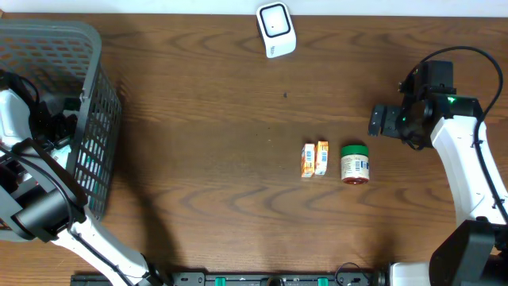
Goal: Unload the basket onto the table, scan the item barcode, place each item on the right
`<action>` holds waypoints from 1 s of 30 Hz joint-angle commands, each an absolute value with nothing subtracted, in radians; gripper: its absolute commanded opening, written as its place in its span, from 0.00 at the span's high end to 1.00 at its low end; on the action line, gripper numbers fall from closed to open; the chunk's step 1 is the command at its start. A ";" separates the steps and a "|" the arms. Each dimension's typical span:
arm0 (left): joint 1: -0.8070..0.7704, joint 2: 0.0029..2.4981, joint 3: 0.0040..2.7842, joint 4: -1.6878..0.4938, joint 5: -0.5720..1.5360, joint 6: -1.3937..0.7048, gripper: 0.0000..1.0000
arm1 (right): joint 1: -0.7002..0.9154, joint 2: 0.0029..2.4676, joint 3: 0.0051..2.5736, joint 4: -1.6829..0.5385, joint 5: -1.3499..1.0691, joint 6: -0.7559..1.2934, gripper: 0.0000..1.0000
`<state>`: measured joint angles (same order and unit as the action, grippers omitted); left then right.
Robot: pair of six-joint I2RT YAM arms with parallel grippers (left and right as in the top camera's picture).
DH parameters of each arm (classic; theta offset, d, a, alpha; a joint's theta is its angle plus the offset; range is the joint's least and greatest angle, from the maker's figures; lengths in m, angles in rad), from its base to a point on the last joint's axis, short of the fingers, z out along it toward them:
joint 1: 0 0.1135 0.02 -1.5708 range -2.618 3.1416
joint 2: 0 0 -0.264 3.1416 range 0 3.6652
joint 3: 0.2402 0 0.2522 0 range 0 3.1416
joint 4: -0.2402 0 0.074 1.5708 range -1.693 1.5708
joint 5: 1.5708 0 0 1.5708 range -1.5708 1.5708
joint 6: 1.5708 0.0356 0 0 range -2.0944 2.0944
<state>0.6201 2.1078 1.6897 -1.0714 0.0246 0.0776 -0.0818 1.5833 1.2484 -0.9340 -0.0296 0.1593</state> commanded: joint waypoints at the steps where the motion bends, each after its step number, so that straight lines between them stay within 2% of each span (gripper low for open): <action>1: 0.617 2.144 1.683 -1.076 0.064 0.093 0.02 | -0.084 1.566 1.262 -0.935 -0.023 0.155 0.01; 6: 0.619 2.143 1.681 -1.081 0.065 0.031 0.02 | -0.083 1.566 1.262 -0.935 -0.023 0.155 0.01; 17: 0.687 2.115 1.774 -1.066 0.064 0.030 0.02 | -0.083 1.566 1.262 -0.935 -0.023 0.155 0.01; 30: 0.704 2.121 1.627 -0.906 0.154 0.078 0.02 | -0.083 1.566 1.262 -0.935 -0.023 0.155 0.01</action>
<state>0.6994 2.1185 1.6558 -0.9077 0.1181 0.0586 -0.0818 1.5833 1.2484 -0.9344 -0.0296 0.1593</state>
